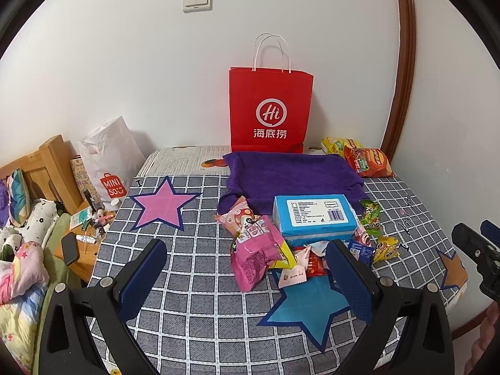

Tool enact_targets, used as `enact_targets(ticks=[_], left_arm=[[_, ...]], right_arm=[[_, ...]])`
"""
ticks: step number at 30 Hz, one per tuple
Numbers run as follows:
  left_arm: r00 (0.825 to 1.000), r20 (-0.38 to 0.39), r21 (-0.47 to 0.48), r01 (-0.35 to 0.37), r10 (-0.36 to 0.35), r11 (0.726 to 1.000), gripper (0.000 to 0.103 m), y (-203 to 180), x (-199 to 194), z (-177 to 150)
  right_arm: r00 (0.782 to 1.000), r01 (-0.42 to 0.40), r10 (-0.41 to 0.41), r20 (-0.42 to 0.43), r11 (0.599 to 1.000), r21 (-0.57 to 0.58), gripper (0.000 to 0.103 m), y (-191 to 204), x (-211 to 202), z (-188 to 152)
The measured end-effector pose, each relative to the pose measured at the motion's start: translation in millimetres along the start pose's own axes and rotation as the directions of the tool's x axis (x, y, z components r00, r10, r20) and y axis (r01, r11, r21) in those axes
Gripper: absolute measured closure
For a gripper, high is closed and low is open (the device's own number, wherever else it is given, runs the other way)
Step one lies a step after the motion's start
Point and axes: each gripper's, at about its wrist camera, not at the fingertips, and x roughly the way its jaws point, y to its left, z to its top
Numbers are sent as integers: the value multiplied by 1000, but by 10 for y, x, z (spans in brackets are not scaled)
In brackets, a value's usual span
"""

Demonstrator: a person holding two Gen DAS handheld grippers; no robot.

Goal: Organize snacks

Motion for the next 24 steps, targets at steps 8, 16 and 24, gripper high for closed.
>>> enact_targets(ticks=[8,16,24], left_arm=[[1000,-11,4,11,-11,1000,1,-8,136,97],[999,-53,17,12,-11,1000,1,18,448,110],[994,-105,-14,11,-12,1000,2,86,904,-24]], right_arm=[[1000,-15,16,-5,1000,12,2,-45,122,86],[1000,-7,8,-20,1000,23,2,-202,412,84],[992,8,-1,-127,998,54,12,-511,1049,-153]])
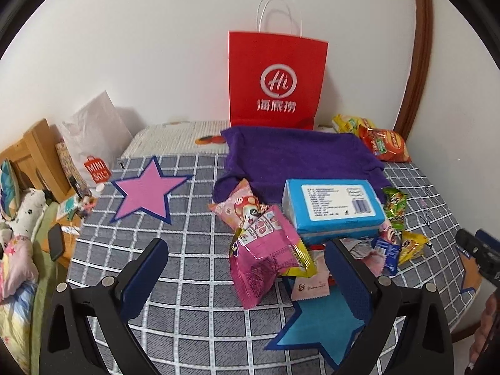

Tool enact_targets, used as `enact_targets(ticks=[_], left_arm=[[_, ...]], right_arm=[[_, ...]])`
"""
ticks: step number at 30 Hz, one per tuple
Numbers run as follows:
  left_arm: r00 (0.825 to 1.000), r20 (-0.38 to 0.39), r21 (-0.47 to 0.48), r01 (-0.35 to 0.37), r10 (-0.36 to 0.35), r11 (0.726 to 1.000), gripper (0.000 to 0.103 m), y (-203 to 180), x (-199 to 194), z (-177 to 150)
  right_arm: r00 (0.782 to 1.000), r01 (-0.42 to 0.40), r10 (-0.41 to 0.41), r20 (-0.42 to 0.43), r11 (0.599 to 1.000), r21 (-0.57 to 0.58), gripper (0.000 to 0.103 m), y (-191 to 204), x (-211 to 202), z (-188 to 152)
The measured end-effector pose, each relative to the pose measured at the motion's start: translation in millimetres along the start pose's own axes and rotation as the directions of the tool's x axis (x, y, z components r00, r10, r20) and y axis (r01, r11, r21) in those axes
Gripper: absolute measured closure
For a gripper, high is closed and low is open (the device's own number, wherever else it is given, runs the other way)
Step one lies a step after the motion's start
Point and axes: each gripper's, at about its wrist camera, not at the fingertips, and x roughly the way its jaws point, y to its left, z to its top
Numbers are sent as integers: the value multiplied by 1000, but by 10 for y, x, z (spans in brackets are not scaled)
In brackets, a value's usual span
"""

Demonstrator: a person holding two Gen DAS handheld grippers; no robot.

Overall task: Organize snacks
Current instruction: 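Move the right tool toward the yellow triangular snack bag while the left tool grasps the pink snack bag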

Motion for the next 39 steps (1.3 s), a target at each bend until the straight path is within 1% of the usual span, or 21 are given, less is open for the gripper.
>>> enact_targets(ticks=[5,8,10,15,16,20,22,25,30,35,39], left_arm=[[999,-38,-15,6,-6,1000,3,37,298,-53],[998,-58,-17,2,-3,1000,2,56,448,-72],[998,-69,-18,-2,1,1000,2,73,522,-82],[996,-92,-39,-1,-3,999,3,174,653,-126],[995,-95,-43,-4,0,999,3,197,673,-128],[993,-117,-58,-11,5,998,3,289,754,-136],[992,-130,-71,-2,-7,997,3,329,782,-140],[989,-141,-101,32,-46,994,3,373,814,-140],[984,-148,-117,80,-98,990,3,306,868,-133],[978,-170,-99,103,-119,990,3,171,983,-137],[975,-185,-100,105,-122,989,3,126,1058,-152]], right_arm=[[999,19,-19,-51,1000,2,13,-139,421,-157],[997,19,-19,-80,1000,5,17,-198,642,-217],[995,23,-23,-93,1000,2,18,-219,760,-244],[993,46,-49,-105,999,-30,22,-241,1023,-279],[993,46,-49,-106,998,-33,25,-253,1081,-293],[992,32,-36,-119,999,-39,29,-269,1228,-308],[992,24,-29,-119,999,-41,30,-264,1284,-306],[992,11,-17,-129,999,-45,31,-236,1360,-314],[993,7,-14,-120,998,-60,33,-210,1384,-296],[993,-8,0,-122,998,-69,38,-218,1345,-276],[994,-19,11,-110,997,-74,38,-230,1263,-263]])
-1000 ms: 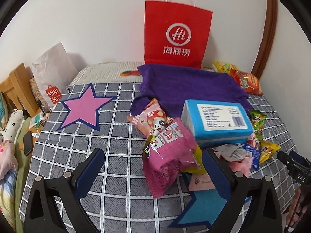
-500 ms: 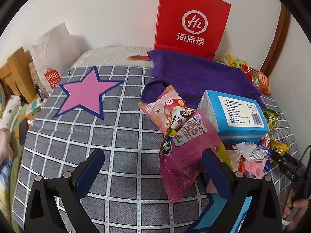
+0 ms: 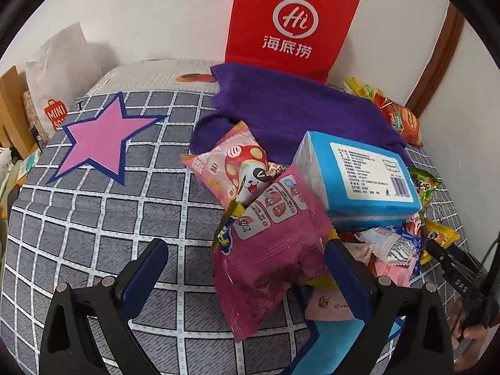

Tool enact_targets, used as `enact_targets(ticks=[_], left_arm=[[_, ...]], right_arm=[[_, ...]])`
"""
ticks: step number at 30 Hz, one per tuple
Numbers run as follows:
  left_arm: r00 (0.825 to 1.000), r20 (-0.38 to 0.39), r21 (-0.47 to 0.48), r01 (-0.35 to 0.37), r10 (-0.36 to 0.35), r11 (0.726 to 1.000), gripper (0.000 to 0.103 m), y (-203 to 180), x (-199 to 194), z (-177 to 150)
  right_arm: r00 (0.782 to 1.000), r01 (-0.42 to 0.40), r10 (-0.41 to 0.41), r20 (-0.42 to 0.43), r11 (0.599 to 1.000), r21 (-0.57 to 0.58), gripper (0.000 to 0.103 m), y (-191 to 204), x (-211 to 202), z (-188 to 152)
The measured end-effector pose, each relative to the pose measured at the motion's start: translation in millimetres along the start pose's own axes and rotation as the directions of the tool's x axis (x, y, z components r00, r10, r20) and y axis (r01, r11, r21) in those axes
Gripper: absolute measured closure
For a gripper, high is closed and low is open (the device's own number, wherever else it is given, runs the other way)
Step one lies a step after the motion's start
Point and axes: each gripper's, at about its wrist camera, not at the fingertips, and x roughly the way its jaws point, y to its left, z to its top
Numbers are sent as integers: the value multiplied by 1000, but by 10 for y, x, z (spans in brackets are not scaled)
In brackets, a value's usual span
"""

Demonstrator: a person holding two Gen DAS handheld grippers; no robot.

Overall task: Organize snacks
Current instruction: 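Move the right tool toward the yellow triangular snack bag while the left tool grasps the pink snack bag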

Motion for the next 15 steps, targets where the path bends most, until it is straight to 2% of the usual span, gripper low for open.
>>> enact_targets(ticks=[5,8,10,15], left_arm=[[1000,-14,5,15,-15,1000,4,-42,84,3],[999,-31,10,38,-38,999,14,-88,139,-2],[998,-41,14,43,-42,999,30,-109,164,-8],[998,-45,25,47,-46,999,32,-109,131,-43]], right_arm=[[1000,-5,5,-1,1000,11,38,-15,-48,3],[1000,-11,11,1,1000,18,38,-21,-80,1],[1000,-3,3,1,1000,13,39,-15,-92,0],[1000,8,-8,3,1000,11,39,-17,-144,-24]])
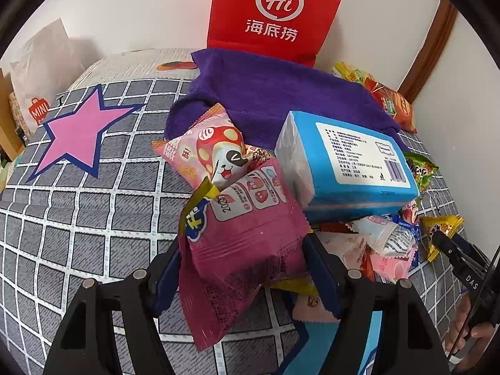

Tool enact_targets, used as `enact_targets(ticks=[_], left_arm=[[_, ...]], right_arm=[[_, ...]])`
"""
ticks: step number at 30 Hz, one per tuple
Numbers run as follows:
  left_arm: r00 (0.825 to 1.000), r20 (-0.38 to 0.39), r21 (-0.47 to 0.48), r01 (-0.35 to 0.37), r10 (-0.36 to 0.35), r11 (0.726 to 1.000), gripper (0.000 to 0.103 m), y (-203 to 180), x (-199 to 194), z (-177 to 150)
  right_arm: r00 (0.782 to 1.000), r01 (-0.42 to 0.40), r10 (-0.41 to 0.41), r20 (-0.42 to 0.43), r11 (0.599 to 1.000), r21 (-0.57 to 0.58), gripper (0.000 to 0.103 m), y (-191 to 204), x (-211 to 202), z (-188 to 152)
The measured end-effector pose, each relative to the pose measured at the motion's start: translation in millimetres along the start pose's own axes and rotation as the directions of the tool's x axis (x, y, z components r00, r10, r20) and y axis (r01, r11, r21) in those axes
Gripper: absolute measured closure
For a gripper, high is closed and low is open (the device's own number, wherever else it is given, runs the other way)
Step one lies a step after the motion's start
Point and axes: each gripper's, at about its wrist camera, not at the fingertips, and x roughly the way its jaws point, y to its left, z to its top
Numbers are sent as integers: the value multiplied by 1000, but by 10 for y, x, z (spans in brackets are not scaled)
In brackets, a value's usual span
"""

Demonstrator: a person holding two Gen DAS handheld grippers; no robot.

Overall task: Organize snacks
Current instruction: 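Move the right tool toward the yellow triangular snack bag while the left tool grasps the pink snack bag, then grasp the yellow triangular bag with the right tool while the left tool lifts the pink bag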

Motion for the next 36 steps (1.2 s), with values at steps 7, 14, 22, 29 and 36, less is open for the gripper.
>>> enact_targets(ticks=[7,14,22,29,36], left_arm=[[1000,27,-2,12,-12,1000,34,22,-225,-20],[997,73,9,8,-9,1000,34,14,-557,42],[991,132,40,-25,19,999,34,-37,-874,271],[987,156,56,-33,24,998,34,-70,-961,483],[992,129,68,-14,6,998,34,-117,-836,469]], right_arm=[[1000,-1,1,16,1000,14,41,6,-172,-11],[998,-6,5,61,1000,18,41,58,-486,83],[994,-18,15,109,999,30,59,144,-788,403],[994,-53,49,102,998,37,79,224,-755,672],[994,-40,33,101,997,62,30,34,-715,441]])
